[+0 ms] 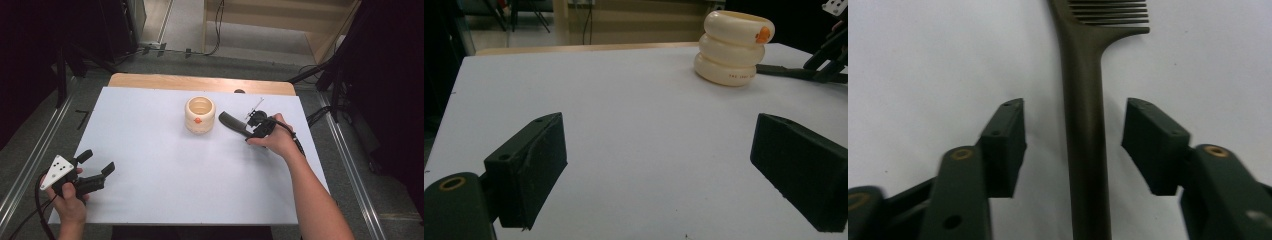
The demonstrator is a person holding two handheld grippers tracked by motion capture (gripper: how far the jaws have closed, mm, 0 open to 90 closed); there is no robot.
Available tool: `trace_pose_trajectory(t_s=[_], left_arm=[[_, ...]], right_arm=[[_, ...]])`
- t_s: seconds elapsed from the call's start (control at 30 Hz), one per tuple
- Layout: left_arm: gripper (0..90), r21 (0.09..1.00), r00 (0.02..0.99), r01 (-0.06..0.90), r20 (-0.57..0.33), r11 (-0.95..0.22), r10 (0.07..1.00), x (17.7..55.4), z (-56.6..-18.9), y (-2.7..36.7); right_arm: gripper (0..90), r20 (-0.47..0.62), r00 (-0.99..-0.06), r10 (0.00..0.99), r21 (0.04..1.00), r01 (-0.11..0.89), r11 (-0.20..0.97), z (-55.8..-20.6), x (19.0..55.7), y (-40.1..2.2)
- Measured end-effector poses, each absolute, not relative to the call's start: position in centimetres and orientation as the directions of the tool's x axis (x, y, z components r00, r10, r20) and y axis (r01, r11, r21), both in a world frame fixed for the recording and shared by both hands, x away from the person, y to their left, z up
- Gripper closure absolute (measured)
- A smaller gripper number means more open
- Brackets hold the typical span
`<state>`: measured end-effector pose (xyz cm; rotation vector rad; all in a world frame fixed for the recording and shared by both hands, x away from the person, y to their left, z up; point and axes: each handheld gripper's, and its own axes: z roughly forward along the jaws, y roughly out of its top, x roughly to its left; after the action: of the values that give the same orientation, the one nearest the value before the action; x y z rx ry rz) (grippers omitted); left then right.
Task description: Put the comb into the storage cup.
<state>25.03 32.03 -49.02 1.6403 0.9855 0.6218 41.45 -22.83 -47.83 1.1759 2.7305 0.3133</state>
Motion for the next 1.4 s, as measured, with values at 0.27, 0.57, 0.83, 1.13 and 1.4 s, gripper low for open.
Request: trace_pose_trajectory(t_s=[0.27, 0.57, 0.83, 1.13, 1.4], left_arm=[[8.2, 0.953, 0.517, 0.291, -0.081, -0.087, 0.852, 25.0, -49.0, 32.0], [8.2, 0.952, 0.517, 0.292, -0.078, -0.09, 0.852, 25.0, -49.0, 32.0], [8.2, 0.952, 0.517, 0.293, -0.077, -0.091, 0.853, 25.1, -49.0, 31.9], [8.2, 0.952, 0.516, 0.293, -0.076, -0.093, 0.853, 25.1, -49.0, 31.9], [8.2, 0.952, 0.517, 0.291, -0.076, -0.092, 0.853, 25.0, -49.0, 31.9]], right_arm=[[70.3, -0.008, -0.666, 0.746, 0.257, 0.719, 0.645, -48.3, 41.7, -23.0], [71.1, 0.016, -0.646, 0.763, 0.334, 0.723, 0.605, -48.6, 41.1, -23.9], [71.1, 0.048, -0.611, 0.79, 0.451, 0.719, 0.529, -47.8, 40.0, -25.2], [71.1, 0.07, -0.591, 0.804, 0.56, 0.69, 0.459, -46.7, 38.4, -26.1], [71.1, 0.091, -0.573, 0.814, 0.658, 0.648, 0.383, -46.3, 36.6, -26.7]])
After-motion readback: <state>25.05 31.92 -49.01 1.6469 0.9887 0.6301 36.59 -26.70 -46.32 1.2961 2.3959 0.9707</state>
